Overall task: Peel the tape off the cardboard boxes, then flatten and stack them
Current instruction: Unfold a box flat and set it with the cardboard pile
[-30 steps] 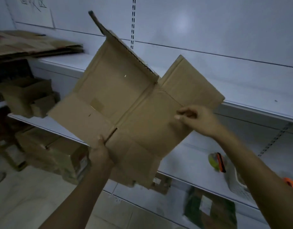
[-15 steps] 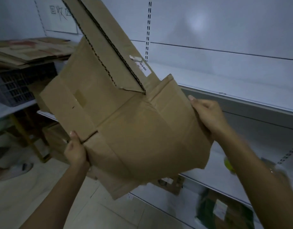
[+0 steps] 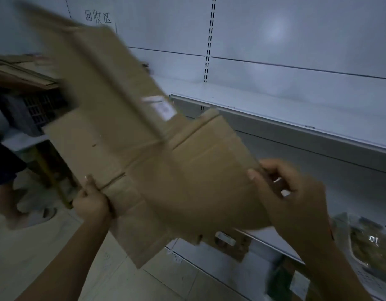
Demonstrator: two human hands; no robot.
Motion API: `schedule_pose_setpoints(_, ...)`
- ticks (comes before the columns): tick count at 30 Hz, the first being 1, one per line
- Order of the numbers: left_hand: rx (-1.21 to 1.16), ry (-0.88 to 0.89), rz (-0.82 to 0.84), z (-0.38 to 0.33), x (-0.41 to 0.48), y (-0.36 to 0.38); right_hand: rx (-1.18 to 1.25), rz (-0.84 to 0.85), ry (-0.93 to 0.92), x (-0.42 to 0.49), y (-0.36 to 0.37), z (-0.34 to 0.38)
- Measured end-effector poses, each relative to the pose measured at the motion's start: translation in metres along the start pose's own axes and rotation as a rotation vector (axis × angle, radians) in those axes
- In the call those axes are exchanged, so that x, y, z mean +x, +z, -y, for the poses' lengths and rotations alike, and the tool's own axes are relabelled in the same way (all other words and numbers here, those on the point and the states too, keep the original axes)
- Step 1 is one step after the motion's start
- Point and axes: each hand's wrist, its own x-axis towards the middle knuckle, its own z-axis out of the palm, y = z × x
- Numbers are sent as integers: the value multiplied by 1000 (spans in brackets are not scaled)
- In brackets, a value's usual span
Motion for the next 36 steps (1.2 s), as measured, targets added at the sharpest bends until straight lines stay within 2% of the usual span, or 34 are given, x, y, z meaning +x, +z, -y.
schedule_pose_setpoints(2,35,57,26,6,4,-1,-220,-67,-12,-3,7,-14)
schedule_pose_setpoints(4,27,104,63,8,1,5,-299,-65,43,-12,24,-22)
schedule_pose_setpoints(8,-44,102,98,7,-13,16,-78,99,127,-27,49,-15)
schedule_pose_setpoints(13,-110,36,105,7,-10,18,93,159,229,-36,64,-12)
schedule_pose_setpoints(16,-142,86,99,1,-10,15,291,90,497,-22,56,-23)
schedule_pose_setpoints(18,-138,131,101,-2,-6,13,371,220,711,-6,46,-35)
schedule_pose_setpoints(20,-122,177,124,-7,-2,10,484,421,815,9,37,-42)
schedule_pose_setpoints(21,-111,199,138,-11,-2,9,561,464,824,12,35,-45)
schedule_pose_setpoints(23,-123,209,165,-24,-4,4,685,447,870,15,35,-47)
schedule_pose_setpoints(25,-171,191,151,-44,-2,1,793,475,996,16,40,-51)
schedule_pose_setpoints(27,-223,142,104,-67,8,-1,956,598,1121,20,47,-53)
schedule_pose_setpoints(28,-247,114,85,-80,14,-1,1026,578,1186,24,52,-52)
schedule_pose_setpoints(29,-269,94,67,-92,23,-1,1116,487,1231,32,59,-51)
schedule_pose_setpoints(31,-315,73,33,-116,39,2,1308,185,1138,41,76,-46)
schedule_pose_setpoints(32,-344,58,19,-127,46,3,1381,91,1074,46,85,-34)
schedule_pose_setpoints(34,-412,24,2,-147,61,5,1397,5,960,58,105,-11)
schedule_pose_setpoints(36,-429,32,-1,-164,75,7,1246,-60,860,79,127,9)
